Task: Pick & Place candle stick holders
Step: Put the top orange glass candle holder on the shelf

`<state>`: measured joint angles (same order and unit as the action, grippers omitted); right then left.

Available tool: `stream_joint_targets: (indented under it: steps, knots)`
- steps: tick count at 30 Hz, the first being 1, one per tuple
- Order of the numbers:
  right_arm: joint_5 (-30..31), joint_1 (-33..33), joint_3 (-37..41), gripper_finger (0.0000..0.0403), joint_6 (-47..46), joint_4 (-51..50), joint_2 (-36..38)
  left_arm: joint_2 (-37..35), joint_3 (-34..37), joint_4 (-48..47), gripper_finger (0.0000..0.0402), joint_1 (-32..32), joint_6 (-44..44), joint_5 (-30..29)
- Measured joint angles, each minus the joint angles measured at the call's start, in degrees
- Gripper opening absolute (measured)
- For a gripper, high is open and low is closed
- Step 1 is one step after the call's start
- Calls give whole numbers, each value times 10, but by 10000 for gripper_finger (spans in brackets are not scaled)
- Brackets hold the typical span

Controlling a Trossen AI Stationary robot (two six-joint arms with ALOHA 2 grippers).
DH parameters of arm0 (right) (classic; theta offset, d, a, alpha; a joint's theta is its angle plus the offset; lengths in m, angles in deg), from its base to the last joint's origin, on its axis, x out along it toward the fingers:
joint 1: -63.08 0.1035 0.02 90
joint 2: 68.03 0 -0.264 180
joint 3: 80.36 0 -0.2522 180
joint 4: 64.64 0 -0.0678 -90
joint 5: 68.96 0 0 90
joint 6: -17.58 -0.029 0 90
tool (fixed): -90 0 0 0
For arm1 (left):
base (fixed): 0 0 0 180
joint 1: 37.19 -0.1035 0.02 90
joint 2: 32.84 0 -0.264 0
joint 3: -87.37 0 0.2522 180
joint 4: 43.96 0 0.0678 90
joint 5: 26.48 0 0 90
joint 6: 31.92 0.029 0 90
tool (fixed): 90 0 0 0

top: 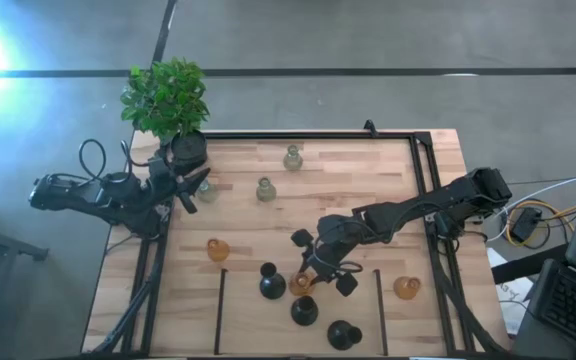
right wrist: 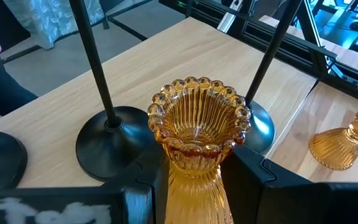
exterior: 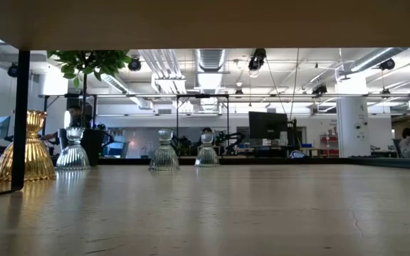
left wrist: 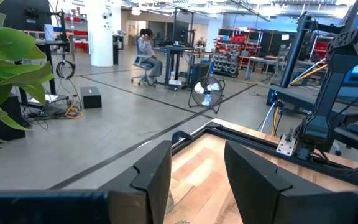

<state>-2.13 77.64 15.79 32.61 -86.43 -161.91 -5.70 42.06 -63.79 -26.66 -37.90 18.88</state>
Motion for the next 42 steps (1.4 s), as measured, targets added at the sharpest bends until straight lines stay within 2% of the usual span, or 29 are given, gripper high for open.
stream_joint_targets:
  steps: [9,19,42]
  knots:
    - [1,-13,0,107,-8,4,0,0,0,0,154,0,0,0]
    - [-25,-15,0,106,-22,10,0,0,0,0,154,0,0,0]
    - [-23,-15,15,106,-26,14,0,0,0,0,154,0,0,0]
